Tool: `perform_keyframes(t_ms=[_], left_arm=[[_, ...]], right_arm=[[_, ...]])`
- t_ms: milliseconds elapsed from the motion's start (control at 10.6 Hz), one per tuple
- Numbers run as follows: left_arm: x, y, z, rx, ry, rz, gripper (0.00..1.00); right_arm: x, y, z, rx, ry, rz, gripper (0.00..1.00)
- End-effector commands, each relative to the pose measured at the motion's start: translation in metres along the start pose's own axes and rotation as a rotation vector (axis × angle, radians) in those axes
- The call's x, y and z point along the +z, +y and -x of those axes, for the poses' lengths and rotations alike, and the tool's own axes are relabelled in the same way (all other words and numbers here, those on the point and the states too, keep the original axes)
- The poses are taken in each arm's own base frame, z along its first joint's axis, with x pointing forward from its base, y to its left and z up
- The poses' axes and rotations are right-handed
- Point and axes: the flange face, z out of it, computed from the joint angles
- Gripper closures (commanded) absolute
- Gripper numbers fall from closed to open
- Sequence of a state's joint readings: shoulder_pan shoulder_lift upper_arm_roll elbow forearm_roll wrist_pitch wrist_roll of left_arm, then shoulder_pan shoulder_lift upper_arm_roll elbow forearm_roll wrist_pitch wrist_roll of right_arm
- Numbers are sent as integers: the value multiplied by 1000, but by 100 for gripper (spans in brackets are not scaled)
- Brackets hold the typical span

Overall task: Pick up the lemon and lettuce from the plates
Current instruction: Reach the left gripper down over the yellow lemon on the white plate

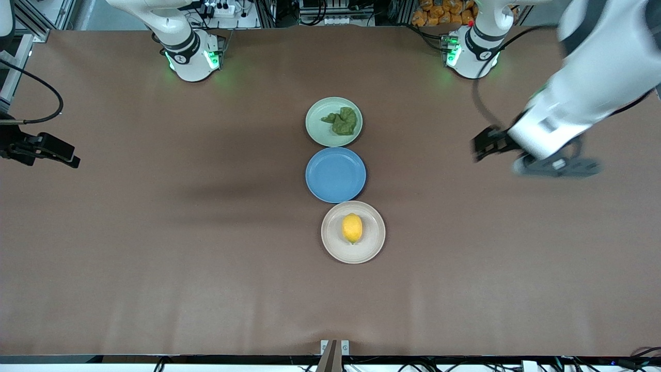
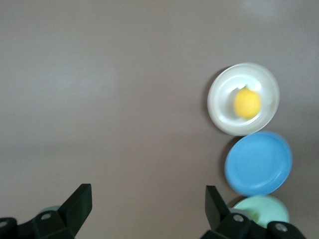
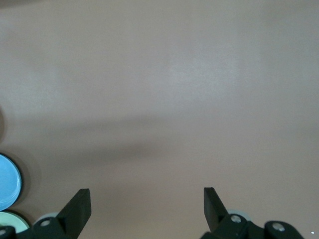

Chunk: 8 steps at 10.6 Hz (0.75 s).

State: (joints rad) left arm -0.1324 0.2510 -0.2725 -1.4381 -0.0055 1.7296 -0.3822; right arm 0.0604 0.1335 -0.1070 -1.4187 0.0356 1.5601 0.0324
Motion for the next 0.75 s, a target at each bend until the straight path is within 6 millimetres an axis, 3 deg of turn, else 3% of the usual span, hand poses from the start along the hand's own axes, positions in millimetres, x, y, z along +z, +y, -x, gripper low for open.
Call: perform_keyframes(t_ms=[0,188,377,660], left_arm=[[49,43,-14,-40,-5,45,0],[113,89,-15,-55,-28,55,0],[161,98,-23,-95,-49,63,0],[218,111,-28,-139,-63,83,0]], right_arm=[[-3,-3,9,11,-27,-12,0],[-1,-11,10,-4,-35,-14,0],[5,-14,3,-7,-22,-20,0],[6,-14,-2,-8,6,-16,0]])
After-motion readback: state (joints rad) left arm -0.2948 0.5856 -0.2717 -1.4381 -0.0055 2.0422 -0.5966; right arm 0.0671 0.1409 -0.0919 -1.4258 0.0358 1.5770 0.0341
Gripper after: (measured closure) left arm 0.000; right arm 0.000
